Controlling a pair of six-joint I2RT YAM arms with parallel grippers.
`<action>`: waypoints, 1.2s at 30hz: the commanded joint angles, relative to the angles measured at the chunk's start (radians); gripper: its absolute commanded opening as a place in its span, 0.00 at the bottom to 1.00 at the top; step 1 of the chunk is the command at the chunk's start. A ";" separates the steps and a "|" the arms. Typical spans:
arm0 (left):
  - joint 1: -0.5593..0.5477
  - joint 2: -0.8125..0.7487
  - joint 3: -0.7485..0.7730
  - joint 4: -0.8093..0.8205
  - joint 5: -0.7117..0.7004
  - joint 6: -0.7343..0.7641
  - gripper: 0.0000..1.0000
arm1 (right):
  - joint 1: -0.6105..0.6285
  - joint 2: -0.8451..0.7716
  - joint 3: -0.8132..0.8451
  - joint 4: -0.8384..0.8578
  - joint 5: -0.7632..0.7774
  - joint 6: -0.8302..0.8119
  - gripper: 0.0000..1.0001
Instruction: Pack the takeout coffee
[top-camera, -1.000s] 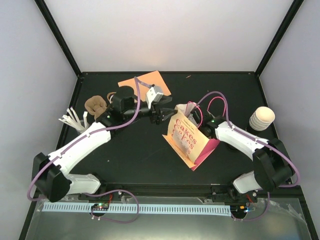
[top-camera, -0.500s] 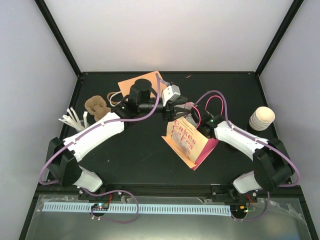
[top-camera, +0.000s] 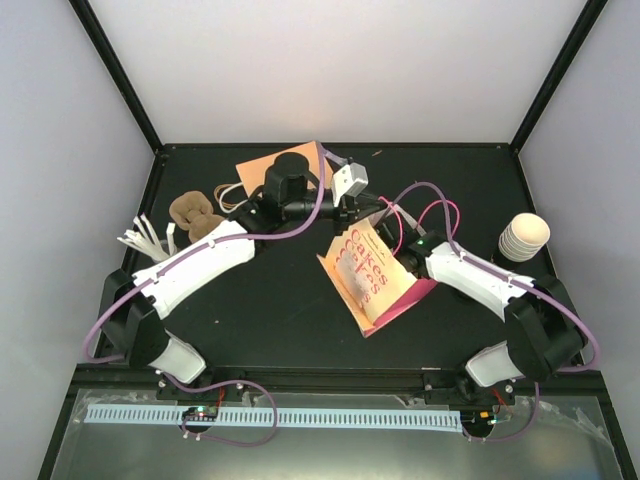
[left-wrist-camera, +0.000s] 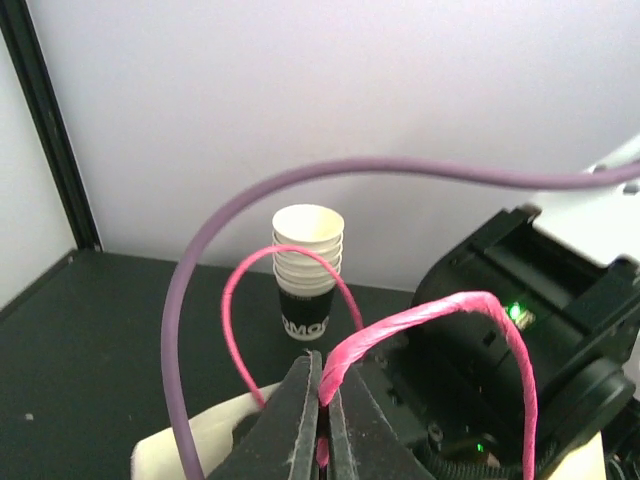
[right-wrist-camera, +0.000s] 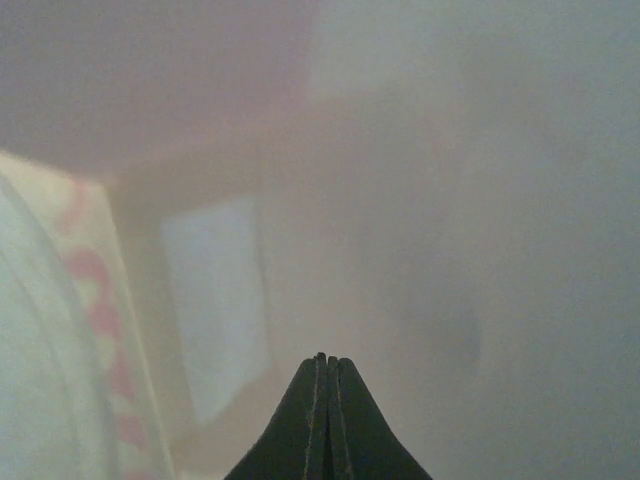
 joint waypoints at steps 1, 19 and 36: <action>-0.008 -0.043 0.063 0.105 0.012 0.017 0.02 | 0.023 0.004 0.034 -0.045 0.068 -0.008 0.01; -0.007 -0.185 -0.127 0.523 0.094 -0.120 0.02 | 0.051 0.005 0.030 -0.047 0.116 0.013 0.01; -0.007 -0.261 -0.122 0.455 0.103 -0.082 0.01 | 0.110 0.094 0.135 -0.205 0.478 0.092 0.01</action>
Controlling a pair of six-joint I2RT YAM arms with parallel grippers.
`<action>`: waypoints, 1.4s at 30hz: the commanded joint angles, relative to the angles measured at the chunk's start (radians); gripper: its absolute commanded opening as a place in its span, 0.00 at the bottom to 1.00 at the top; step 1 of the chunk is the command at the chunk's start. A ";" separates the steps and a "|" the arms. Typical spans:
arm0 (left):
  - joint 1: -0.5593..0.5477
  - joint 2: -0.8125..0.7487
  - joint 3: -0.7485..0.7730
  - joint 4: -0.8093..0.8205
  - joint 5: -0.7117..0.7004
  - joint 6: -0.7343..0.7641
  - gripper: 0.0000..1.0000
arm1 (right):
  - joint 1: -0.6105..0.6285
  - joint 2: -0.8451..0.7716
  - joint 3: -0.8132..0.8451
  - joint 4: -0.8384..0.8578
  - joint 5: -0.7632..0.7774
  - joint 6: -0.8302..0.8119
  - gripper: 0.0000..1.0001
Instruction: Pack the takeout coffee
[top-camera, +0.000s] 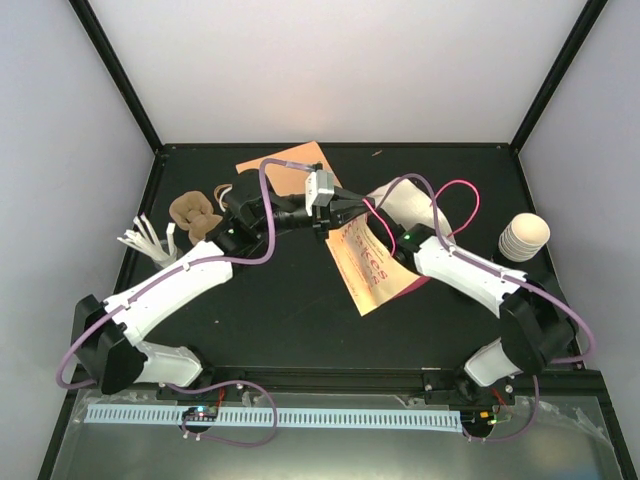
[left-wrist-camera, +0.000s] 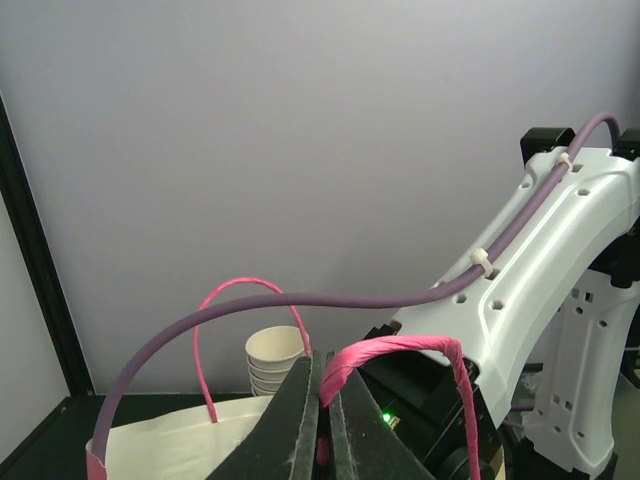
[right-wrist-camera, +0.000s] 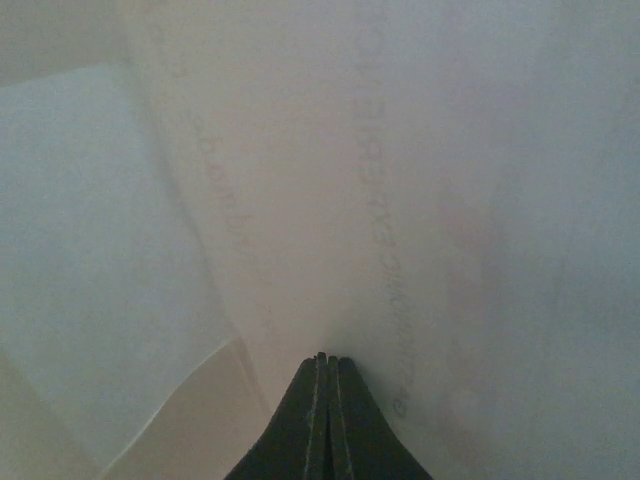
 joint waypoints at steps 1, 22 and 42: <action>-0.001 -0.084 0.035 0.092 0.030 0.025 0.02 | 0.033 0.054 0.020 -0.091 0.172 0.034 0.01; -0.002 -0.155 0.034 0.007 0.028 0.050 0.01 | 0.069 0.115 0.062 -0.185 0.496 0.117 0.01; -0.005 -0.197 0.023 -0.022 0.047 0.036 0.02 | 0.067 0.093 0.074 -0.113 0.429 0.107 0.01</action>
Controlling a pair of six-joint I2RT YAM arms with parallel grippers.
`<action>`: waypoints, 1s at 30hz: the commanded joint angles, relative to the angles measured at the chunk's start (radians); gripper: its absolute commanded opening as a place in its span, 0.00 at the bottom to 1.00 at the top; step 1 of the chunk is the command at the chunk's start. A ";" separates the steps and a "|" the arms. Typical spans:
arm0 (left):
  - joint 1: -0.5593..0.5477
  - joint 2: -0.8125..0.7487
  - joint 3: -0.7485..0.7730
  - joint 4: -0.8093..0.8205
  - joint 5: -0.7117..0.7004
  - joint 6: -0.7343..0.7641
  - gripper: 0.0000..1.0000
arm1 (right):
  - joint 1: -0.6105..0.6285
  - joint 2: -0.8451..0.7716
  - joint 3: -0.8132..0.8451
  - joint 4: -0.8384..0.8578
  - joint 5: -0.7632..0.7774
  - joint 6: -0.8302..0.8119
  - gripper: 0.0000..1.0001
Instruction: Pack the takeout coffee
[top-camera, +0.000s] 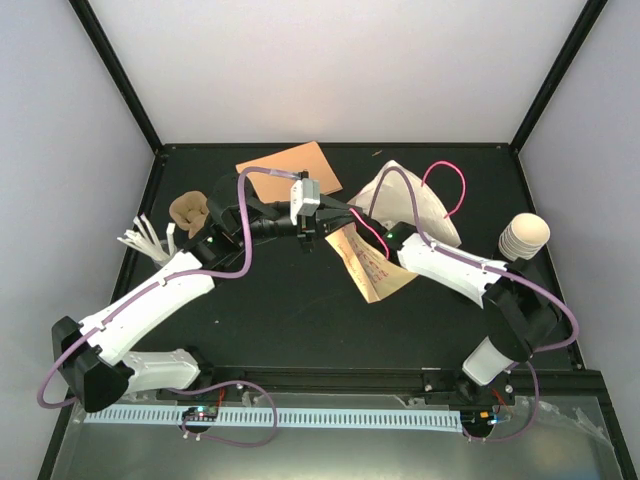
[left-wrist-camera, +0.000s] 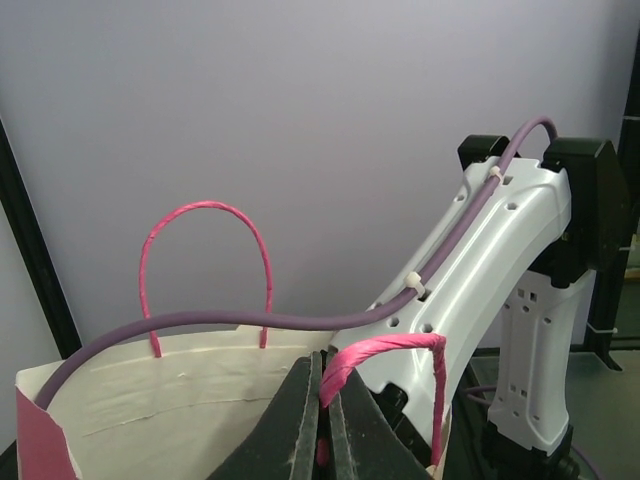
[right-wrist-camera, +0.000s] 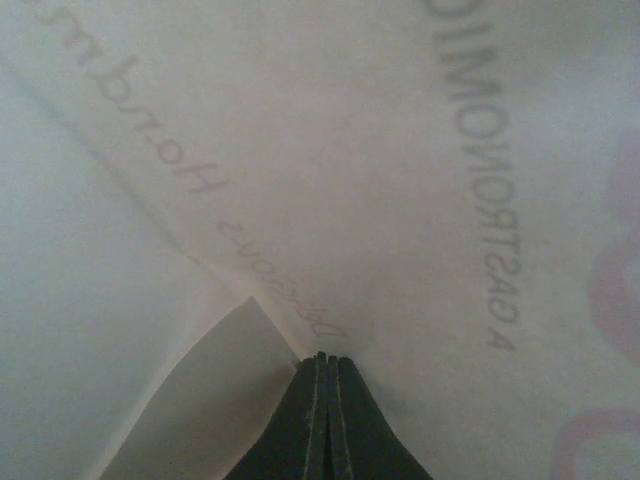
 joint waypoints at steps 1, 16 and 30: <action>-0.006 -0.070 0.031 0.143 0.044 -0.009 0.01 | -0.002 -0.032 -0.013 0.039 -0.091 -0.026 0.01; -0.015 -0.168 -0.205 0.188 0.021 -0.047 0.02 | -0.043 -0.067 -0.047 0.049 -0.069 -0.056 0.01; -0.023 -0.223 -0.328 0.142 -0.019 -0.098 0.02 | -0.026 -0.030 -0.018 -0.054 -0.115 -0.150 0.01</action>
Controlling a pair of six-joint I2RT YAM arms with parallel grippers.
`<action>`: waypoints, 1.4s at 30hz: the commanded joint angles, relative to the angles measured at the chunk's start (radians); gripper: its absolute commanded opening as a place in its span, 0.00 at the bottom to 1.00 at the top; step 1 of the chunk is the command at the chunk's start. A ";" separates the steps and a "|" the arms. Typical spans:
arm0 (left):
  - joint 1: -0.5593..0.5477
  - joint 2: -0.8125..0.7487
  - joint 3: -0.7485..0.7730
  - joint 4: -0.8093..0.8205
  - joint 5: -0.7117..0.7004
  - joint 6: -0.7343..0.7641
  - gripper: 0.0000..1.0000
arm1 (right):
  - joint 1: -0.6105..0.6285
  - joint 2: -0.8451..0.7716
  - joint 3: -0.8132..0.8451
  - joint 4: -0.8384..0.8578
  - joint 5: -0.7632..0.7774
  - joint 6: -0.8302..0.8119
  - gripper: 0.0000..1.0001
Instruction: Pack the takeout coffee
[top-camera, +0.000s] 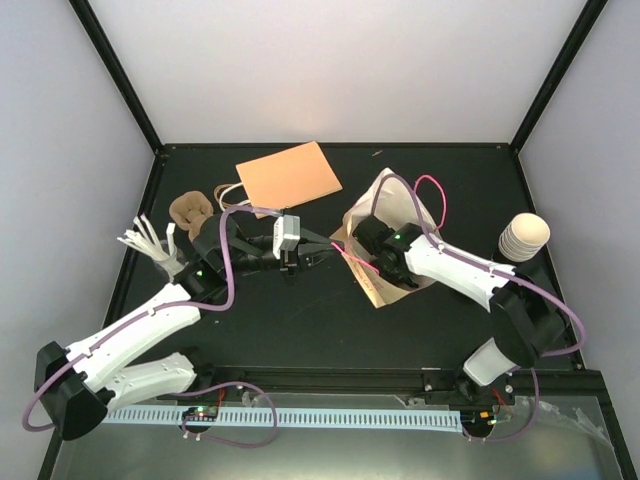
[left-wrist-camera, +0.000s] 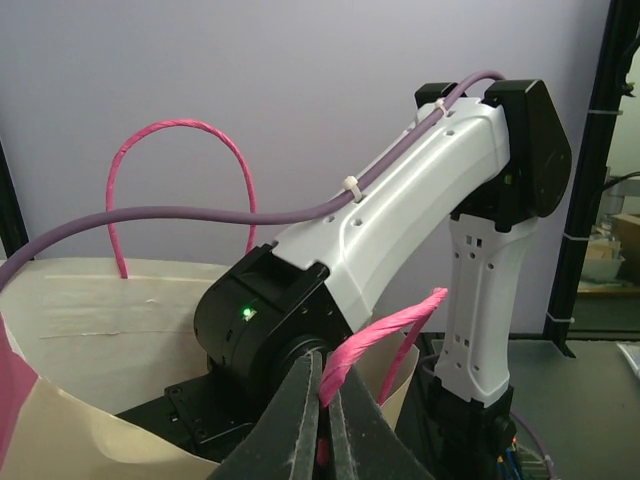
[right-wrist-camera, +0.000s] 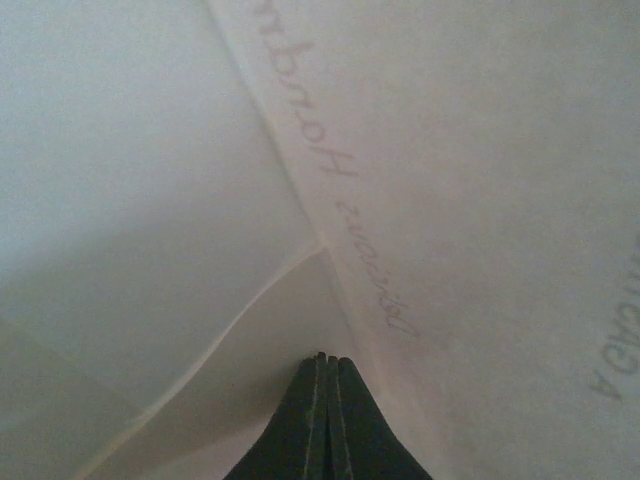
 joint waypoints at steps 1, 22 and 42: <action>-0.009 -0.037 -0.025 0.009 -0.016 -0.022 0.02 | 0.007 0.026 0.023 -0.055 0.001 -0.025 0.01; -0.013 -0.020 -0.086 0.027 -0.013 -0.052 0.02 | 0.019 0.051 0.002 0.161 -0.355 -0.085 0.03; -0.010 -0.105 -0.066 -0.123 -0.187 -0.027 0.01 | 0.028 0.070 -0.054 0.242 -0.545 -0.114 0.01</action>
